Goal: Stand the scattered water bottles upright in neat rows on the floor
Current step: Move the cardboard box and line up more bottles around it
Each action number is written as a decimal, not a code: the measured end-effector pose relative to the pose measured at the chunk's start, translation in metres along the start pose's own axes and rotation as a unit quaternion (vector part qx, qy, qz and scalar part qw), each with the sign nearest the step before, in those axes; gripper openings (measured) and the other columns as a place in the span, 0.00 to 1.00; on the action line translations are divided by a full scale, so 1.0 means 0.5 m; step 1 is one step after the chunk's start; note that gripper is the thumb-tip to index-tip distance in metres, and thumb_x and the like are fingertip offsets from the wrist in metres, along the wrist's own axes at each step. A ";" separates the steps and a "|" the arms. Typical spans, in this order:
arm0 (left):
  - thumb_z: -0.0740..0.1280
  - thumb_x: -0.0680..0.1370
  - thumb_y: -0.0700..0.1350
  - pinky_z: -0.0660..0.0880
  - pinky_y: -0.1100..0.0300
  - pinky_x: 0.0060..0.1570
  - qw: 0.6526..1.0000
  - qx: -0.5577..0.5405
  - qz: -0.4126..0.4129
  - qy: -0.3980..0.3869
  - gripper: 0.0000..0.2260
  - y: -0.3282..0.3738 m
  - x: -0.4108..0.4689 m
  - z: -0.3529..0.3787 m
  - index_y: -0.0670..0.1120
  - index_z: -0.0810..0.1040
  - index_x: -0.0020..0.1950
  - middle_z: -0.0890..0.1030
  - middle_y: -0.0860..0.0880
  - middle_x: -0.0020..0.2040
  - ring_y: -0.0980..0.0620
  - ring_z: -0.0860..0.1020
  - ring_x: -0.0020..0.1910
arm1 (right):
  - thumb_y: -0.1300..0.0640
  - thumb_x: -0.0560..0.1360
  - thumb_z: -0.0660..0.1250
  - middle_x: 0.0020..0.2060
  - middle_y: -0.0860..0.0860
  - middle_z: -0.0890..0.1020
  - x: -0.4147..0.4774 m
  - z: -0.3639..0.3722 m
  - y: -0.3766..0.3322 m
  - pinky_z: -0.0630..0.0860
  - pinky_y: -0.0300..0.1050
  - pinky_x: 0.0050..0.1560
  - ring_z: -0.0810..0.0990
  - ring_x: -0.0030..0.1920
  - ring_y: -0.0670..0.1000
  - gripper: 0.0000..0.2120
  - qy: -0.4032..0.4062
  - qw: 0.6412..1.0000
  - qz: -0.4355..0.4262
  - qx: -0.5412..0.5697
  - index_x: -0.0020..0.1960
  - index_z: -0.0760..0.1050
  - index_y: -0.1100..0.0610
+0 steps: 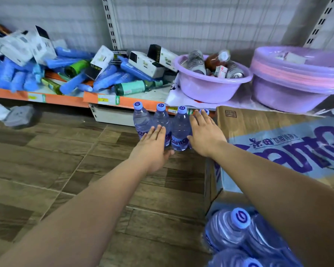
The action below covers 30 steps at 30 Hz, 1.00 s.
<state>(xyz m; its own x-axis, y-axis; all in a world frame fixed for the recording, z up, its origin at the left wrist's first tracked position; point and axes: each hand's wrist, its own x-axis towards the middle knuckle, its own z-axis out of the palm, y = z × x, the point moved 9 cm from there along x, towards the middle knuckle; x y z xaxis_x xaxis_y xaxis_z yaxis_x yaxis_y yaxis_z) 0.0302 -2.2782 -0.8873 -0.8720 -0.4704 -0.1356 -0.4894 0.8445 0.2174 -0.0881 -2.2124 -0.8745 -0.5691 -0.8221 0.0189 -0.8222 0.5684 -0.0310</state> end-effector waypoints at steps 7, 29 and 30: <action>0.55 0.81 0.56 0.44 0.55 0.77 0.999 0.027 0.019 -0.020 0.34 -0.018 0.032 0.057 0.44 0.41 0.78 0.42 0.47 0.79 0.50 0.42 0.78 | 0.48 0.80 0.55 0.78 0.57 0.43 0.053 0.018 0.020 0.47 0.55 0.77 0.41 0.78 0.60 0.33 0.024 0.999 0.006 -0.031 0.78 0.45 0.59; 0.62 0.75 0.32 0.72 0.49 0.56 0.984 0.138 0.055 0.095 0.16 0.091 0.243 -0.036 0.41 0.71 0.62 0.72 0.41 0.63 0.40 0.71 0.63 | 0.60 0.77 0.60 0.62 0.63 0.72 0.084 0.015 0.051 0.75 0.51 0.49 0.74 0.57 0.64 0.16 0.136 0.985 0.096 -0.043 0.64 0.71 0.61; 0.62 0.75 0.34 0.72 0.49 0.55 0.983 0.141 0.055 0.100 0.16 0.092 0.227 -0.034 0.41 0.71 0.62 0.72 0.42 0.62 0.40 0.71 0.63 | 0.62 0.78 0.58 0.64 0.63 0.68 0.087 0.021 0.047 0.74 0.52 0.52 0.71 0.60 0.64 0.17 0.116 0.990 0.077 -0.031 0.66 0.69 0.61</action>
<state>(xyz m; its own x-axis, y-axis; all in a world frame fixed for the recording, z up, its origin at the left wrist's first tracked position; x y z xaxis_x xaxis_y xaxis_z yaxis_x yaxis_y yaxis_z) -0.0914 -2.2968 -0.8762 -0.9179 -0.3900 0.0728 -0.3944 0.9169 -0.0610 -0.1318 -2.2350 -0.8851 -0.6697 -0.7001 0.2477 -0.7208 0.6931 0.0102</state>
